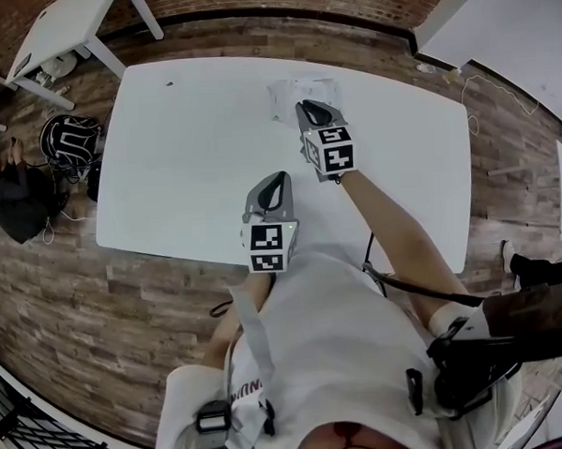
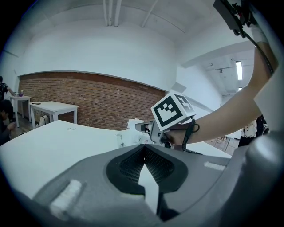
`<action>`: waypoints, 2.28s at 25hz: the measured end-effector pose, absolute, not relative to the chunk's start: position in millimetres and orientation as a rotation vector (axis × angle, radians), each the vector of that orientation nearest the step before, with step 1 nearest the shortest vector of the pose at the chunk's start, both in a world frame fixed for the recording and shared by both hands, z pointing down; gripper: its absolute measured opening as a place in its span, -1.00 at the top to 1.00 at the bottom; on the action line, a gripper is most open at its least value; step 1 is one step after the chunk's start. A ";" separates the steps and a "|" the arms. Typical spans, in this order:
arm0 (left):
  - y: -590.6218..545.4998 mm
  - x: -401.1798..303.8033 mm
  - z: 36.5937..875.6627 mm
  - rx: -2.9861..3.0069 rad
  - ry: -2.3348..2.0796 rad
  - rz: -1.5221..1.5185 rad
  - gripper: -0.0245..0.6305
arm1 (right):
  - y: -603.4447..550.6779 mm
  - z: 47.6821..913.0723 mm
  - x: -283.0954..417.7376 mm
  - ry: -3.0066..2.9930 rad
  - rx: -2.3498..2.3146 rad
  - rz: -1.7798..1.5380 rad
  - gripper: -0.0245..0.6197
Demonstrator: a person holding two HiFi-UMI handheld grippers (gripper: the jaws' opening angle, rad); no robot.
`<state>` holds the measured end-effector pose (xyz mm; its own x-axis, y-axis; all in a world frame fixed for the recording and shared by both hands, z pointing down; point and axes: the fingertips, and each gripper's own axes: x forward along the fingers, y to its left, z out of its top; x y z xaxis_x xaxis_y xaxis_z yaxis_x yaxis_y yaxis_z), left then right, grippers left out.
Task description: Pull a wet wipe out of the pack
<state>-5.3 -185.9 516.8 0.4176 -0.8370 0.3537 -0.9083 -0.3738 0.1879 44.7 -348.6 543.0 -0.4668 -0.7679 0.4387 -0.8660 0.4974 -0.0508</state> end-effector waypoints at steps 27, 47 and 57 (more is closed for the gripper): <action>-187.6 -8.1 523.3 2.295 -1.505 0.282 0.92 | -366.3 583.7 44.0 -2.161 1.314 0.267 0.79; -188.7 -5.0 517.5 2.338 -1.487 0.269 0.92 | -377.1 559.2 65.9 -2.154 1.369 0.223 0.86; -189.6 0.3 517.1 2.354 -1.475 0.273 0.92 | -385.5 546.1 69.6 -2.169 1.377 0.172 0.86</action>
<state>0.3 -189.6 517.1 0.4399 -0.8306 0.3413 -0.8978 -0.3979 0.1889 69.6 -385.5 546.1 -0.3164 -0.7948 0.5178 -0.8666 0.4642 0.1830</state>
